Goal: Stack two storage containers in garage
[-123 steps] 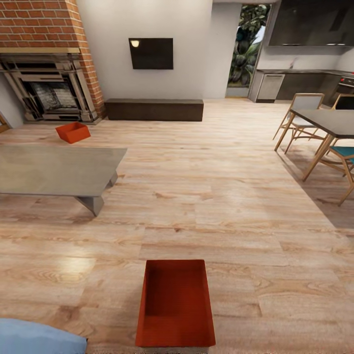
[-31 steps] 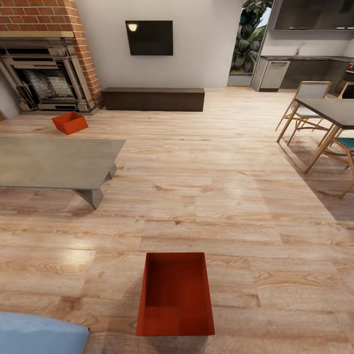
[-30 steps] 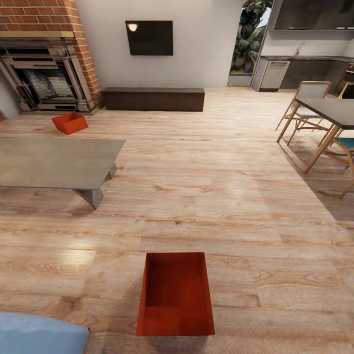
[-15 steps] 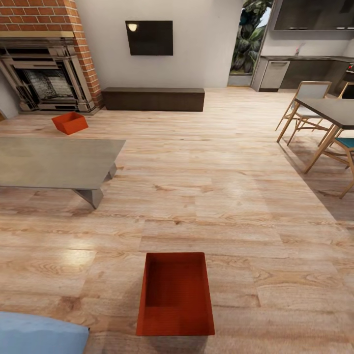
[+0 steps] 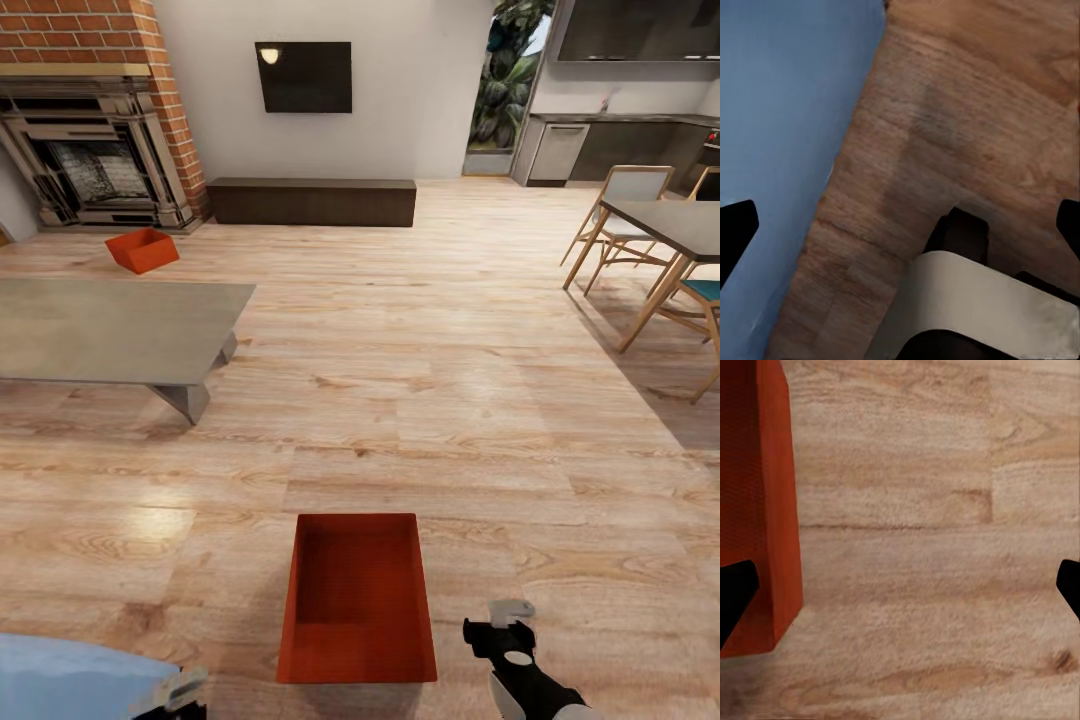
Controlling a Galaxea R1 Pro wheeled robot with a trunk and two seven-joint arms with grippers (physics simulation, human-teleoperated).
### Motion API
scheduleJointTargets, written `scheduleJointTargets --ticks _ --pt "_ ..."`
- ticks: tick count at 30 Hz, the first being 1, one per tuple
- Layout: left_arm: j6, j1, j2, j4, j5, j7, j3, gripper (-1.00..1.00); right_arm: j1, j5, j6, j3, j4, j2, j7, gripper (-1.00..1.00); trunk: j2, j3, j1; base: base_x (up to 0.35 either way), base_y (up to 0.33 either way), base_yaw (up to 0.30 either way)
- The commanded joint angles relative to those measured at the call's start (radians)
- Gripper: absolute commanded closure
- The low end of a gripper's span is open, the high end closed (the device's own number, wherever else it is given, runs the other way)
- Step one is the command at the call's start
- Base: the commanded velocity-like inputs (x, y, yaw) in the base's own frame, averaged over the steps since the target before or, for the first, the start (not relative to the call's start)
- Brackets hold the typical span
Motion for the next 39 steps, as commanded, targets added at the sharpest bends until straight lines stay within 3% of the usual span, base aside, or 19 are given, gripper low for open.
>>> scheduleJointTargets --ticks 1,6,8,12,13,15,17,18,21,24,39 --pt "0.007 -0.011 -0.021 0.0 0.003 0.014 0.001 -1.0 -0.002 0.006 -0.003 -0.003 0.002 0.018 -0.004 -1.0 0.0 -0.001 0.0 0.0 0.0 0.0" --pt "0.01 -0.04 -0.08 -0.009 -0.015 0.122 -0.006 -1.0 -0.005 0.01 -0.007 0.003 0.014 0.069 -0.003 -1.0 0.0 -0.001 0.0 0.0 0.0 0.0" --pt "0.008 -0.043 -0.092 -0.017 -0.024 0.143 -0.008 -1.0 -0.005 0.011 -0.012 0.004 0.019 0.078 -0.003 -1.0 0.0 -0.001 0.0 0.0 0.0 0.0" --pt "0.002 -0.046 -0.136 -0.053 -0.119 0.163 -0.011 -1.0 -0.005 0.016 -0.027 0.007 0.025 0.087 0.002 -1.0 0.0 -0.001 0.0 0.0 0.0 0.0" --pt "-0.005 -0.046 -0.185 -0.082 -0.149 0.164 -0.015 -1.0 -0.005 0.017 -0.11 0.004 0.024 0.089 0.006 -1.0 0.0 -0.001 0.0 0.0 0.0 0.0" --pt "-0.006 -0.046 -0.206 -0.083 -0.153 0.163 -0.023 -1.0 -0.005 0.015 -0.157 0.002 0.025 0.089 0.007 -1.0 0.0 -0.001 0.0 0.0 0.0 0.0" --pt "-0.012 -0.046 -0.221 -0.073 -0.155 0.162 -0.046 -1.0 -0.005 0.015 -0.195 0.003 0.025 0.09 0.007 -1.0 0.0 -0.001 0.0 0.0 0.0 0.0" --pt "-0.083 -0.046 -0.228 -0.047 -0.156 0.162 -0.094 -1.0 -0.005 0.016 -0.209 0.004 0.026 0.09 0.008 -1.0 0.0 -0.001 0.0 0.0 0.0 0.0" --pt "-0.175 -0.046 -0.228 -0.025 -0.155 0.163 -0.127 -1.0 -0.005 0.034 -0.201 0.005 0.026 0.09 0.01 -1.0 0.0 -0.001 0.0 0.0 0.0 0.0" --pt "-0.222 -0.046 -0.227 -0.017 -0.149 0.16 -0.137 -1.0 -0.005 0.062 -0.186 0.004 0.026 0.089 0.01 -1.0 0.0 -0.001 0.0 0.0 0.0 0.0" --pt "-0.258 -0.046 -0.224 -0.03 -0.144 0.167 -0.134 -1.0 -0.005 0.085 -0.191 0.002 0.02 0.089 0.008 -1.0 0.0 -0.001 0.0 0.0 0.0 0.0"
